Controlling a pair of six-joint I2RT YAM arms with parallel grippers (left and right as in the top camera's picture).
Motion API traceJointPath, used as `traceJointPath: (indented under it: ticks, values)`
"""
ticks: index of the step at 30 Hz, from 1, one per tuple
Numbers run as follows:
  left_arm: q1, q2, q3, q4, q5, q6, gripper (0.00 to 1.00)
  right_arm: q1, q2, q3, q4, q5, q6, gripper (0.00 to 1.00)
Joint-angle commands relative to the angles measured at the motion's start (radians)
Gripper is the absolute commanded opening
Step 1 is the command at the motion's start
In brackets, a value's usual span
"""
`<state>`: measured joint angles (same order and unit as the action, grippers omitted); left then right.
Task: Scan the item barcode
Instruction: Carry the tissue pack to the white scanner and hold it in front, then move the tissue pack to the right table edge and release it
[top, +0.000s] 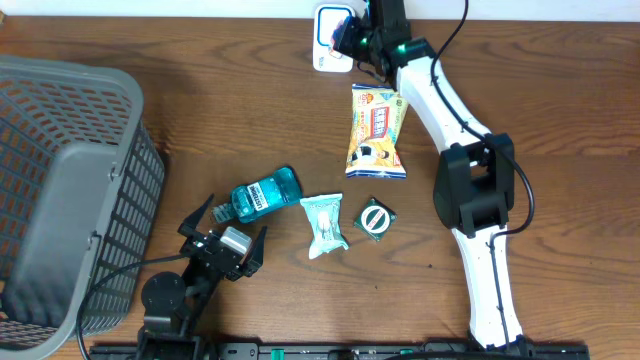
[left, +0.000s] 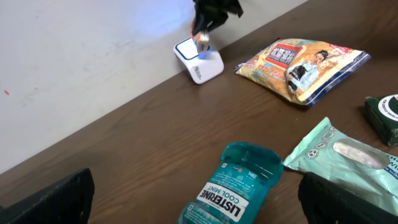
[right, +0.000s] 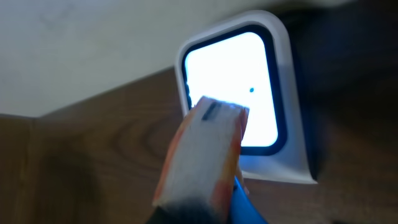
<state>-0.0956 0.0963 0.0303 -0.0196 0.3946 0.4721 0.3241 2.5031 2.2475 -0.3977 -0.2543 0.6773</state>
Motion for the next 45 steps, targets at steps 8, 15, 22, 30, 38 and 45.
traceJointPath:
  ticks: [8, 15, 22, 30, 38, 45]
  values:
    - [-0.004, 0.0, -0.026, -0.02, 0.02, 0.006, 0.98, -0.151, -0.14, 0.24, -0.542, 0.0, -0.179, 0.01]
    - [-0.004, 0.0, -0.026, -0.02, 0.02, 0.006, 0.98, -0.343, -0.235, 0.24, -0.925, 0.343, -0.204, 0.01]
    - [-0.004, 0.0, -0.026, -0.02, 0.02, 0.006, 0.98, -0.566, -0.224, 0.135, -0.996, 0.711, -0.203, 0.01]
    - [-0.004, 0.0, -0.026, -0.02, 0.02, 0.006, 0.98, -0.802, -0.224, -0.138, -0.816, 0.802, -0.176, 0.08]
    - [-0.004, 0.0, -0.026, -0.02, 0.02, 0.006, 0.98, -0.945, -0.227, -0.132, -0.803, 0.584, -0.182, 0.55]
    - [-0.004, 0.0, -0.026, -0.02, 0.02, 0.006, 0.98, -0.884, -0.267, -0.127, -0.867, 0.46, -0.155, 0.99]
